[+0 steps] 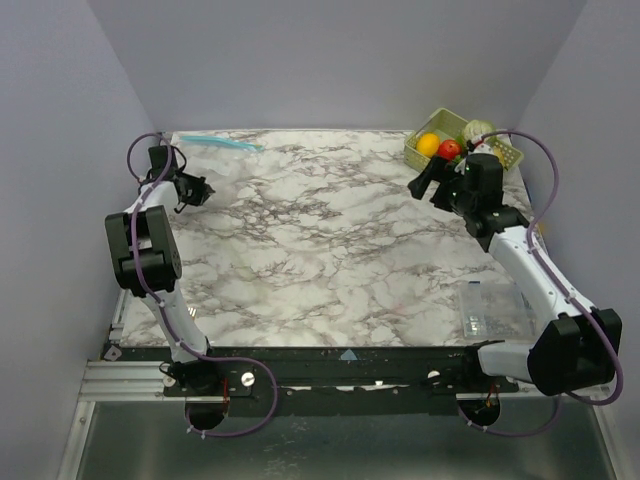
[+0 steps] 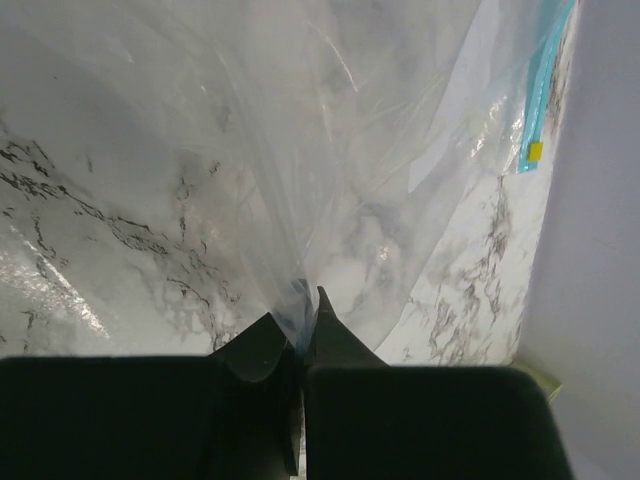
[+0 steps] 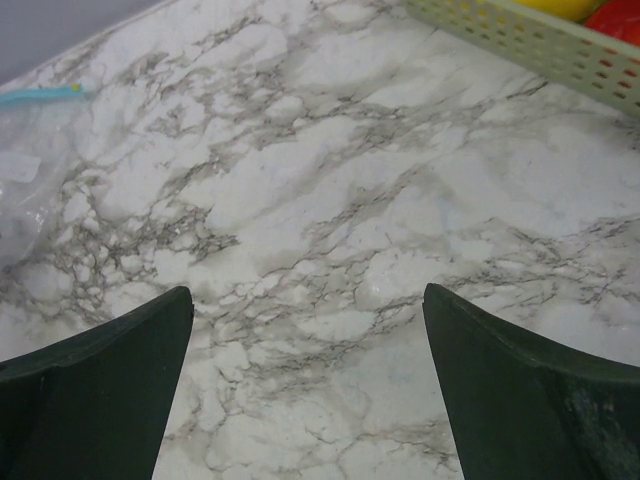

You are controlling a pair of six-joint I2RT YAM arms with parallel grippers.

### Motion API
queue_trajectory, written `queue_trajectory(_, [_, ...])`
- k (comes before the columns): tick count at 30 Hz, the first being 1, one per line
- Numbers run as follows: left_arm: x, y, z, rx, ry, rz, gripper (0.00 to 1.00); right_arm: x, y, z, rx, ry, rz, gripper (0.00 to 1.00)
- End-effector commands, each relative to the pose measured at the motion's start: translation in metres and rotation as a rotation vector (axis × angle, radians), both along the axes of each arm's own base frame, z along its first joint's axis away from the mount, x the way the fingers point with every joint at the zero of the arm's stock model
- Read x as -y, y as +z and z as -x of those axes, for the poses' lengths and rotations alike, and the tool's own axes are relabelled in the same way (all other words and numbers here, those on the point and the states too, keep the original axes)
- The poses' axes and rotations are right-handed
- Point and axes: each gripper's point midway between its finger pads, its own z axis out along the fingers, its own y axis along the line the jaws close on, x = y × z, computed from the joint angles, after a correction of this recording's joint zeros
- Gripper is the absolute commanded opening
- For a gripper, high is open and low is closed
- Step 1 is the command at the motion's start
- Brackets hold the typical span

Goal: Place the food in the zip-top bag and seal the zipper
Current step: Pick up the zipper food storage bag at the center of the board.

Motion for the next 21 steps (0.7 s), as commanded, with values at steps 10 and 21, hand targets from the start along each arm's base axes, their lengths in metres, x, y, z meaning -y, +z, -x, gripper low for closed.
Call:
queue_trajectory(10, [0.142,0.062,0.096,0.183,-0.681,-0.265,0.00,-0.083,-0.038,0.029,-0.140,0.260,-0.050,1.00])
queue_trajectory(21, [0.194,0.051,0.198,0.299,-1.147,-0.368,0.00,-0.114,-0.073,0.034,-0.203,0.449,-0.117,0.99])
